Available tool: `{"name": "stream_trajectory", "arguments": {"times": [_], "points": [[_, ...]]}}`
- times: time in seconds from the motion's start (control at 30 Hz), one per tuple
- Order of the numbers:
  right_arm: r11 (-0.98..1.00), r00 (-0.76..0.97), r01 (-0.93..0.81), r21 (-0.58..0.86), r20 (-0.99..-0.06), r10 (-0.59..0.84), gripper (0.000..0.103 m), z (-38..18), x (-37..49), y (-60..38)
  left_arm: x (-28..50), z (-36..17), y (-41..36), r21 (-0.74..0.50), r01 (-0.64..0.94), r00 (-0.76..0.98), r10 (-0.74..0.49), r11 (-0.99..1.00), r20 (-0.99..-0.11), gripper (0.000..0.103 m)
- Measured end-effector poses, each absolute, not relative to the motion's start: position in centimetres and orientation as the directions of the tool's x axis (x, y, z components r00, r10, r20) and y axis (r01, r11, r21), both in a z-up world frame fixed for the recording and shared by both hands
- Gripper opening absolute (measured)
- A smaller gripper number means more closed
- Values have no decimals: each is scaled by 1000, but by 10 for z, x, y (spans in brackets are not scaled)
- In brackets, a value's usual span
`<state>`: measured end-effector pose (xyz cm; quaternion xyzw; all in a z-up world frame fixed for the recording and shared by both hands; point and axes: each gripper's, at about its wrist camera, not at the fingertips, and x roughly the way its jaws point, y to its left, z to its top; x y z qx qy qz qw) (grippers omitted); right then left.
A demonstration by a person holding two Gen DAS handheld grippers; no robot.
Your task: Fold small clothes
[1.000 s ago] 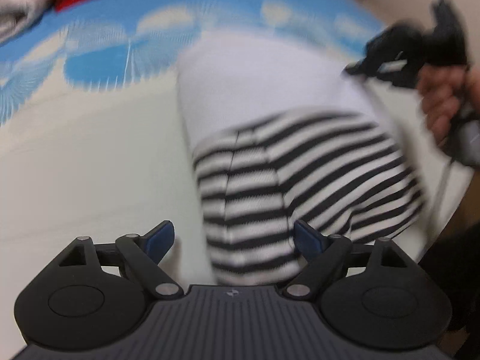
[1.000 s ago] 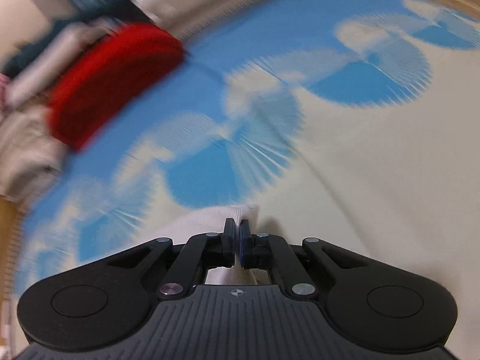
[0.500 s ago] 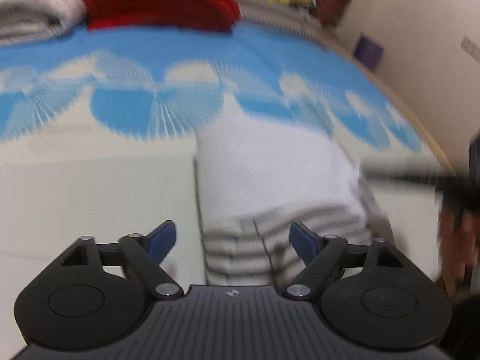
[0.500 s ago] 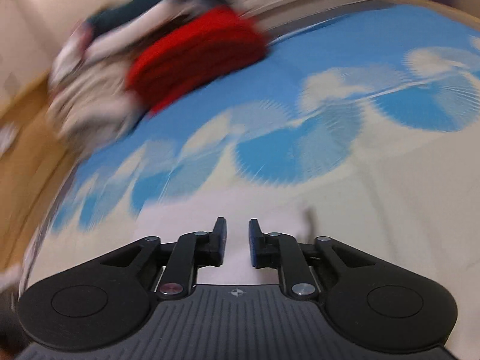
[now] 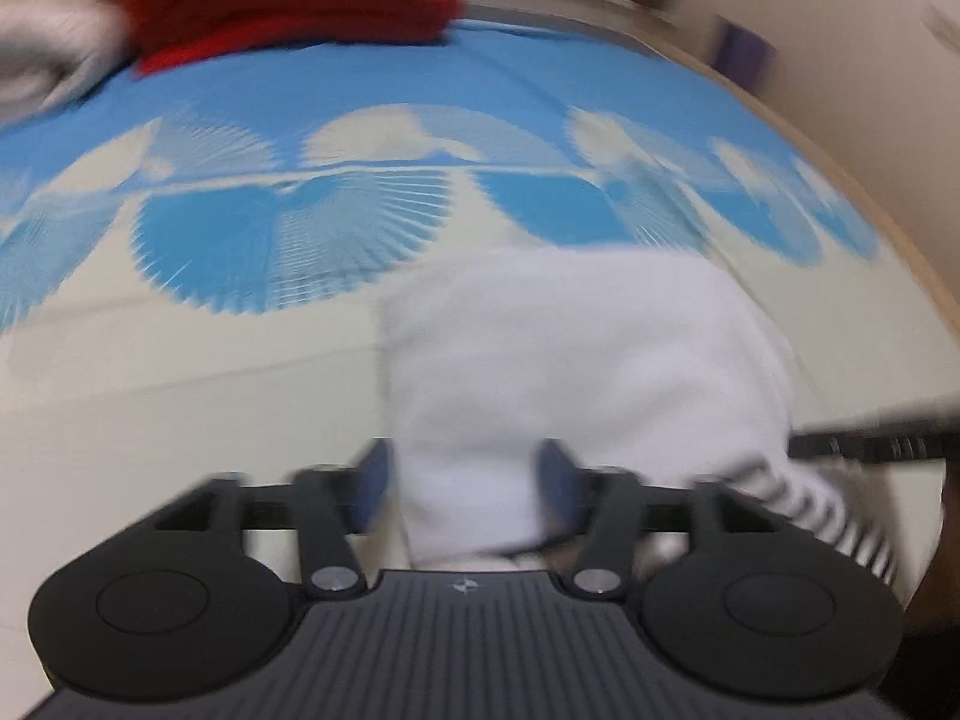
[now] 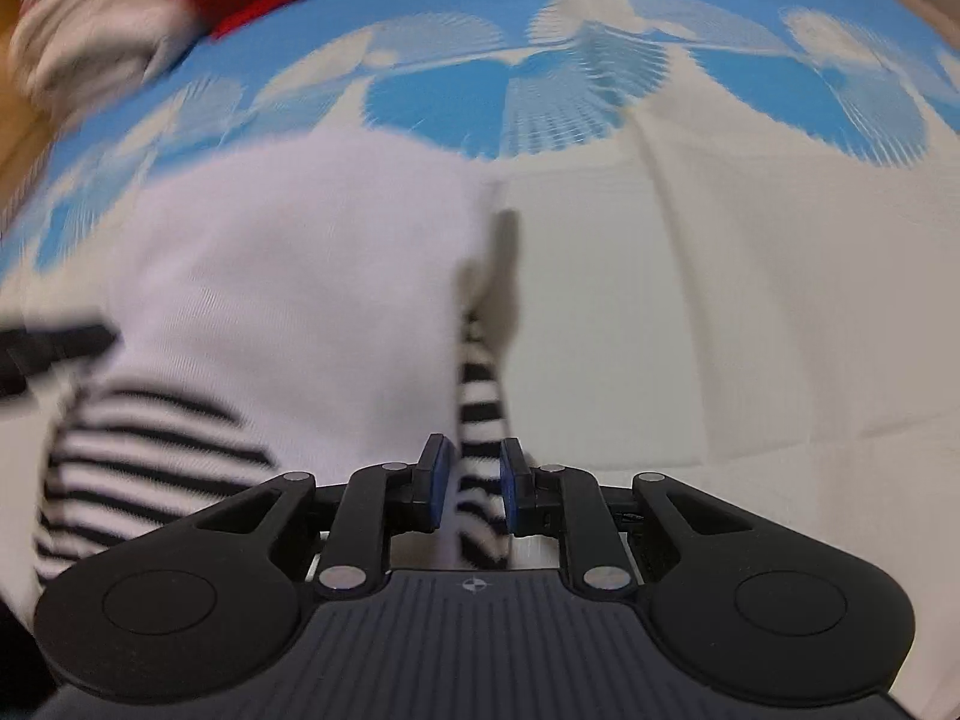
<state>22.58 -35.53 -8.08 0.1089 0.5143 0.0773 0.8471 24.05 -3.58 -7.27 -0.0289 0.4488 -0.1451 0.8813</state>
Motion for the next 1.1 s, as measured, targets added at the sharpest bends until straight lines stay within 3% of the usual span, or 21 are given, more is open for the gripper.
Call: {"name": "stream_trajectory", "arguments": {"times": [0.03, 0.1, 0.13, 0.17, 0.4, 0.43, 0.5, 0.57, 0.63, 0.7, 0.87, 1.1], "points": [[957, 477, 4, 290, -842, 253, 24, -81, 225, -364, 243, -71, -28, -218, 187, 563, -287, 958, -775, 82], [939, 522, 44, 341, -809, 270, 44, -76, 227, -371, 248, -72, -16, -277, 111, 559, -291, 954, -777, 85], [933, 532, 64, 355, -803, 270, 61, -75, 227, -374, 252, -76, -13, -315, 96, 535, -316, 944, -783, 85], [928, 528, 85, 363, -806, 267, 67, -78, 230, -375, 258, -80, -10, -351, 86, 512, -343, 932, -787, 85], [892, 455, 153, 426, -832, 319, 67, -99, 245, -375, 277, -117, 6, -578, -34, 408, -517, 815, -752, 89], [892, 456, 151, 426, -831, 320, 63, -97, 242, -373, 280, -119, 5, -597, -33, 402, -536, 802, -742, 87], [882, 460, 144, 449, -819, 342, 45, -97, 242, -372, 281, -120, 1, -604, -11, 400, -550, 797, -733, 86], [872, 467, 123, 474, -803, 370, 21, -93, 240, -366, 283, -117, -3, -587, 19, 409, -542, 809, -734, 78], [886, 475, 98, 454, -803, 359, 12, -90, 241, -360, 283, -105, -6, -537, 58, 459, -500, 842, -735, 46], [886, 487, 99, 452, -799, 354, 9, -87, 244, -356, 279, -84, -9, -493, 108, 536, -468, 863, -703, 41], [863, 577, 96, 497, -734, 359, 6, -72, 258, -346, 282, -36, 4, -376, 170, 677, -385, 911, -628, 40], [846, 689, 1, 533, -613, 386, 6, -46, 295, -295, 285, 0, 64, -235, 27, 816, -157, 972, -556, 41]]}}
